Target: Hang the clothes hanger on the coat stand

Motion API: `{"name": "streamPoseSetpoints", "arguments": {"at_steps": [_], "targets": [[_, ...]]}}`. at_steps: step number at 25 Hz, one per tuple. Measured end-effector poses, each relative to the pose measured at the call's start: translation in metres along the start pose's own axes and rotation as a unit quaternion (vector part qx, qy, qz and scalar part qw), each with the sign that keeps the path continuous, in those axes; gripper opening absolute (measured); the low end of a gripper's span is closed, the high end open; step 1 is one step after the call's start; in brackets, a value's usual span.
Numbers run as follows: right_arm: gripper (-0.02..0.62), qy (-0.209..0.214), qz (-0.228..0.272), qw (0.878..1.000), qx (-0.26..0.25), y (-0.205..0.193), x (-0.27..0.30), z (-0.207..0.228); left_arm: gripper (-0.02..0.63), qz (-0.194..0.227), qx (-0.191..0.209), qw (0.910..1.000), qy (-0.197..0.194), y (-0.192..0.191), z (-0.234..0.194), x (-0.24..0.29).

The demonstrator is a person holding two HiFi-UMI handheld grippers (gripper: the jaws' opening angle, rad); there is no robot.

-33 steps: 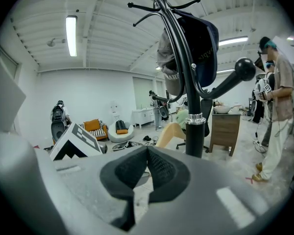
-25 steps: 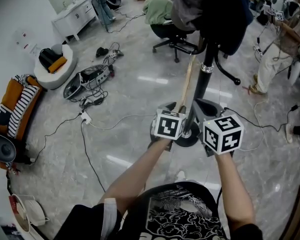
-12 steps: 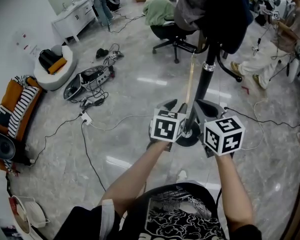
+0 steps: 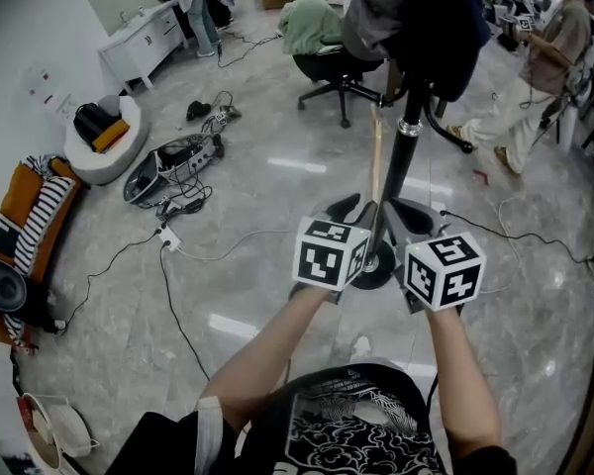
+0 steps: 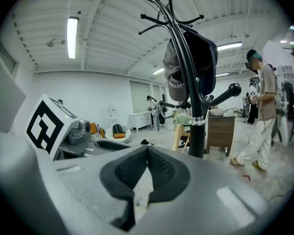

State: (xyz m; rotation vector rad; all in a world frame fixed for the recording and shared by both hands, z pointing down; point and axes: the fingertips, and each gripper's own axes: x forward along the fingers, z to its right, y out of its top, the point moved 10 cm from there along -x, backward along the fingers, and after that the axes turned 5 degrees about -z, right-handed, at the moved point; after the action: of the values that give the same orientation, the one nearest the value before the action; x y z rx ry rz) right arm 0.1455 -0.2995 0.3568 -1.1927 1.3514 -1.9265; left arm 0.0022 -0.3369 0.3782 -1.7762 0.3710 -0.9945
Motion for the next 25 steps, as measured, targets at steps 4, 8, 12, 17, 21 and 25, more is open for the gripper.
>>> {"name": "streamPoseSetpoints", "arguments": {"at_steps": [4,8,12,17,21,25], "targets": [[0.0,-0.006,0.002,1.0,0.001,-0.003,-0.009,-0.006,0.114,0.007,0.005,1.0,-0.003,-0.002,0.008,-0.011],[0.0,-0.007,0.007,1.0,0.0,-0.005,-0.015,-0.012,0.109,0.019,0.014,0.9997,0.001,0.0,0.014,-0.021],[0.0,-0.009,0.009,1.0,-0.001,-0.004,-0.02,-0.017,0.08,0.026,0.023,0.9993,0.016,0.001,0.018,-0.031],[0.0,-0.014,0.012,1.0,-0.003,-0.005,-0.029,-0.025,0.047,0.033,0.028,0.999,0.01,0.001,0.025,-0.041],[0.0,-0.019,0.014,1.0,-0.003,-0.012,-0.038,-0.031,0.035,0.037,0.034,0.9987,0.0,-0.002,0.034,-0.047],[0.0,-0.025,0.015,1.0,-0.002,-0.01,-0.045,-0.033,0.018,0.037,0.04,0.9985,-0.006,0.0,0.041,-0.05]]}}
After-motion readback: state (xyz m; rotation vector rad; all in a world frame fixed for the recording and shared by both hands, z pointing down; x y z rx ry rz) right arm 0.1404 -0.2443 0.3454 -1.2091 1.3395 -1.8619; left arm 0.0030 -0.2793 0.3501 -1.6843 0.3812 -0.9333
